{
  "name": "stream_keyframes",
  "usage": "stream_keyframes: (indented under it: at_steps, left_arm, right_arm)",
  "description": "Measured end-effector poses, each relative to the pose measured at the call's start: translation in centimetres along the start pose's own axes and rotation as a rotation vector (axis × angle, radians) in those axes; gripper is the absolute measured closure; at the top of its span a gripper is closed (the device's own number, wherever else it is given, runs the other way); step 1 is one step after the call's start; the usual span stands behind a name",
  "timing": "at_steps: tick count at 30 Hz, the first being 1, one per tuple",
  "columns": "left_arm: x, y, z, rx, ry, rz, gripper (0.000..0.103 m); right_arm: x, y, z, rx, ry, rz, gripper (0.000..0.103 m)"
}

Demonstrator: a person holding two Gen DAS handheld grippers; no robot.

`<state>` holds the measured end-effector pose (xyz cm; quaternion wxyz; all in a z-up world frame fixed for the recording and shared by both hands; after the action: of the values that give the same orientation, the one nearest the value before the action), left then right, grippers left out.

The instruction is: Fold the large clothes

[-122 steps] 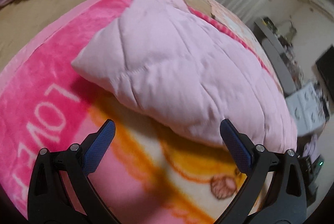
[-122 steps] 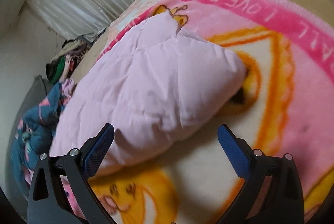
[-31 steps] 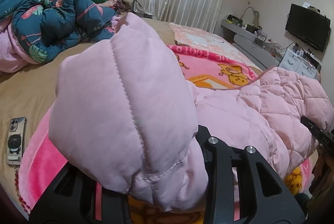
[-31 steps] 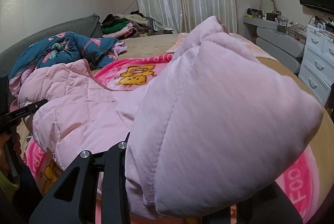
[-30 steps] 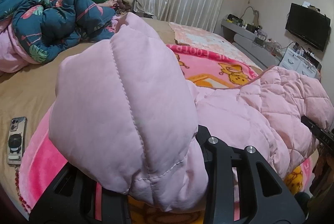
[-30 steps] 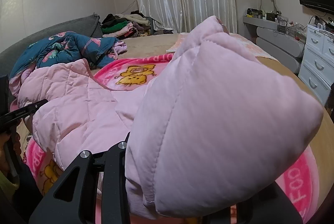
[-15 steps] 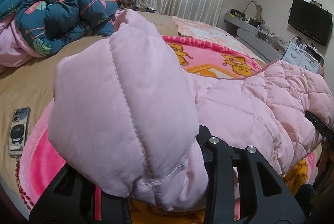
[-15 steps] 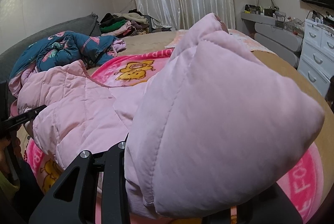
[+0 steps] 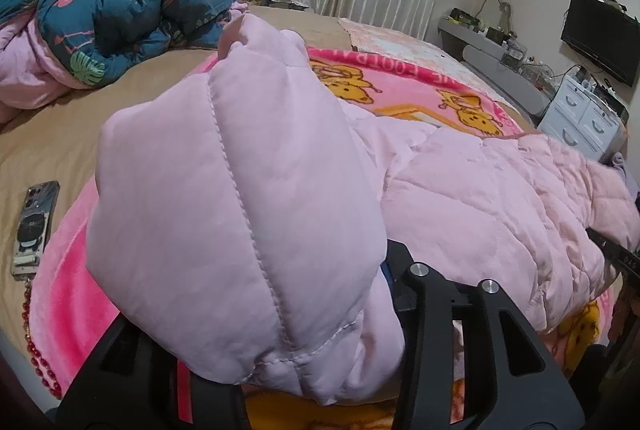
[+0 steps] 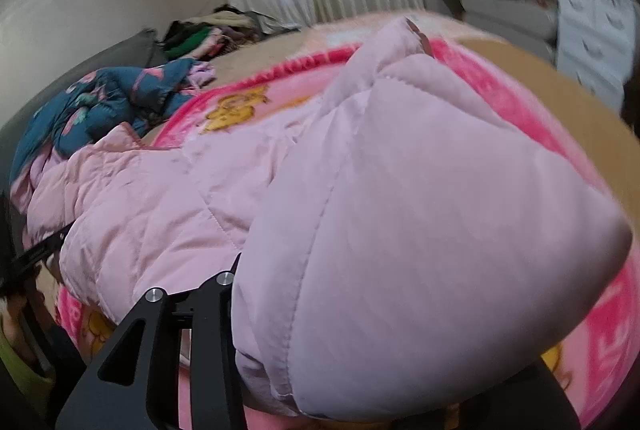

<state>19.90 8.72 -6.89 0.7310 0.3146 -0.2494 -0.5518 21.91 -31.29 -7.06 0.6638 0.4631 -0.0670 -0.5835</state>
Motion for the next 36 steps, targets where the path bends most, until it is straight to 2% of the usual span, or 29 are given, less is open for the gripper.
stream_keyframes:
  at_steps: [6,15,19,22,25,27,30,36]
  left_arm:
    - [-0.3,-0.9,-0.5,-0.014,-0.004,0.010,0.063]
    - [-1.0,-2.0,-0.7,-0.020,-0.020,0.037,0.058]
    - [-1.5,-2.2,-0.9,-0.026,-0.030,0.055,0.054]
    - [-2.0,-2.5,-1.0,-0.041,-0.039,0.080,0.046]
    - [-2.5,-2.8,-0.9,-0.055,-0.043,0.095,0.036]
    - [-3.0,-3.1,-0.7,-0.063,-0.037,0.108,0.024]
    - [-3.6,-3.6,0.0,-0.066,-0.031,0.110,0.017]
    - [-4.7,-4.5,2.3,-0.060,-0.009,0.095,0.009]
  right_arm:
    - [2.0,-1.2,-0.8,-0.023,-0.010,-0.165,0.042]
    - [2.5,-2.1,0.2,-0.022,-0.076,-0.196,0.015]
    - [2.7,-2.8,1.0,-0.025,-0.102,-0.189,0.010]
    - [2.5,-3.0,1.5,-0.029,-0.120,-0.181,0.007]
    - [2.3,-3.4,2.1,-0.029,-0.138,-0.166,0.005]
    - [2.1,-3.7,2.6,-0.030,-0.150,-0.151,0.004]
    - [1.8,-4.1,3.3,-0.026,-0.168,-0.129,0.004]
    - [0.3,-4.6,5.6,0.013,-0.223,-0.046,0.004]
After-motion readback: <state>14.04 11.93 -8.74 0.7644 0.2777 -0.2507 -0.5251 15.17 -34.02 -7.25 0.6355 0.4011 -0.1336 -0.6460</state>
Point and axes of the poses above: each gripper's, at about its wrist camera, not at the fingertips, and z roughly against the way its jaws point, x to its right, y to its top, the point moved 8 cm from there along -z, roughly the way its jaws point, and after that the axes turned 15 degrees about y, right-handed, at the moved point
